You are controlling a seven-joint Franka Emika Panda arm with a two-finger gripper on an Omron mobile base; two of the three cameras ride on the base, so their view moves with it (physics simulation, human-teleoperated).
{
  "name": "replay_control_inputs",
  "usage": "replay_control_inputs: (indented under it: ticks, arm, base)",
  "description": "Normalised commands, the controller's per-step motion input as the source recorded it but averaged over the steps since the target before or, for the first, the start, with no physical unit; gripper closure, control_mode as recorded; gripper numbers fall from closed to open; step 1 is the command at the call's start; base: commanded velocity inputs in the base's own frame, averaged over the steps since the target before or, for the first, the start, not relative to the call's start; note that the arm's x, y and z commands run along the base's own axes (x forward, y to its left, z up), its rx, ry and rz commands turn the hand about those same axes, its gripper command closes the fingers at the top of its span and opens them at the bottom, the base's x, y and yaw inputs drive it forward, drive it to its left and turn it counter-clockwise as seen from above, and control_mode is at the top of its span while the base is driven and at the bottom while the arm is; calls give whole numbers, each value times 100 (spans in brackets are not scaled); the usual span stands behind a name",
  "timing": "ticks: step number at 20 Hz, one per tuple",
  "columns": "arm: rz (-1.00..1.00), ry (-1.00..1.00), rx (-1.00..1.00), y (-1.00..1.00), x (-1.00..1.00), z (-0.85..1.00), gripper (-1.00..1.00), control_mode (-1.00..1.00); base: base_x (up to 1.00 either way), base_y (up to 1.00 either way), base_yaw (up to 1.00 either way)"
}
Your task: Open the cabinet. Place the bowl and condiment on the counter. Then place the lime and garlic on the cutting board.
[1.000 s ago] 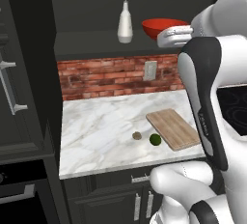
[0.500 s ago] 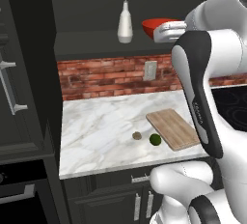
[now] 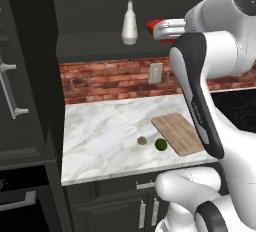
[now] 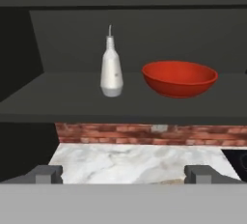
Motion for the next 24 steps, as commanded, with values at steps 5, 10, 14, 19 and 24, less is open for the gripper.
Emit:
replay_control_inputs:
  ticks: [5,10,14,19,24]
  arm:
    - [0,-4,0,14,36,0,-100,-100]
    - [0,0,0,9,43,0,-100,-100]
    - [0,0,1,1,46,0,-100,-100]
    - [0,0,0,0,40,0,-100,-100]
    - [0,0,0,6,29,0,-100,-100]
  base:
    - [0,0,0]
    - [0,0,0]
    - [0,0,0]
    - [0,0,0]
    - [0,0,0]
